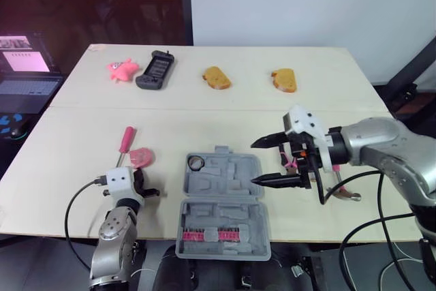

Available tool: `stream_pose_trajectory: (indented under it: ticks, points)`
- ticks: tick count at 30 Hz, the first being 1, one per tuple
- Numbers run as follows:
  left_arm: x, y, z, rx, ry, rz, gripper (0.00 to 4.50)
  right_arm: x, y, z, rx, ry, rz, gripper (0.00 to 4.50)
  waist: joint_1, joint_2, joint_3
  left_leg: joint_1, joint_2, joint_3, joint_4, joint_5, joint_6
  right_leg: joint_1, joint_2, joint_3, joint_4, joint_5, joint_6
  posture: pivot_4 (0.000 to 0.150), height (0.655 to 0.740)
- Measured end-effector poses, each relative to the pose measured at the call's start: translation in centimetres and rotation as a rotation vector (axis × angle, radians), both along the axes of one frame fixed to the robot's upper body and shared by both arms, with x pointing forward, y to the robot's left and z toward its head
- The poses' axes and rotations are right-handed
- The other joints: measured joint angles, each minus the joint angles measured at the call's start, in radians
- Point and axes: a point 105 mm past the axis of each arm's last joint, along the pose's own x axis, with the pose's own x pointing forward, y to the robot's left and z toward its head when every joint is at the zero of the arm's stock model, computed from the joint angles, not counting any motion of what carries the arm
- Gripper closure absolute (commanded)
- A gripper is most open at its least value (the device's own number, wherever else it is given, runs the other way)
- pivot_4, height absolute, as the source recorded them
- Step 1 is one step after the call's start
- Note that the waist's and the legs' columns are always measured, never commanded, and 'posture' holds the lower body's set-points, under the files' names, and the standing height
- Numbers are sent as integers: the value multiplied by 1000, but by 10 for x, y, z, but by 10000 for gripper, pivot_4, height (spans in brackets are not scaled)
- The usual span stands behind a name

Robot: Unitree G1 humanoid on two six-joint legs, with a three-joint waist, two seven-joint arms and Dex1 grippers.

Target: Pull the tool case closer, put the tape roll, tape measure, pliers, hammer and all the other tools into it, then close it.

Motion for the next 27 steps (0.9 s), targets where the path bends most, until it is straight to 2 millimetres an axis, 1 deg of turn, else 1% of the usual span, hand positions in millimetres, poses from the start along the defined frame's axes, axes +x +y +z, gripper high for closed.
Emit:
stream_pose_trajectory:
  ticks: [6, 10, 14, 17, 22, 24, 27]
  points:
    - [-11, -15, -1, -16, 24, -106, 44786, 1, -3, -6, -7, 14, -16, 0, 0, 0, 0, 0, 0, 0, 0, 0, 0, 0, 0, 0, 0, 0, 0, 1500, 7188]
    - [-25, -37, -2, -73, 50, -226, 44786, -1, -2, -10, -6, 26, -22, 0, -1, 0, 0, 0, 0, 0, 0, 0, 0, -1, 0, 0, 0, -1, -2, 1500, 7188]
    - [-45, -49, -5, -109, 90, -315, 44786, -3, 0, -13, -2, 32, -31, 0, -2, 0, 0, 0, 1, 0, -1, 0, 0, -1, 0, 0, -1, -2, -4, 1500, 7188]
    - [-67, -47, -6, -116, 138, -354, 44786, -5, 1, -19, 3, 56, -44, 0, -4, 0, 0, 0, 1, 0, -1, 0, 0, -2, 0, 0, -1, -2, -4, 1500, 7188]
    - [-95, -41, -7, -89, 204, -389, 44786, -7, 7, -19, 28, 66, -38, 0, -12, 0, 0, 0, 1, 0, -1, -1, -1, -5, 0, 0, -2, -3, -4, 1500, 7188]
    - [-104, -36, -6, -70, 222, -392, 44786, -7, 7, -19, 31, 66, -39, 0, -15, 0, 1, 0, 1, 0, -2, -1, 0, -5, -1, 0, -3, -3, -4, 1500, 7188]
    - [-110, -28, -7, -52, 238, -375, 44786, -7, 8, -19, 36, 66, -39, 0, -18, 0, 1, 0, 1, 0, -2, -1, -1, -5, -1, 0, -3, -3, -4, 1500, 7188]
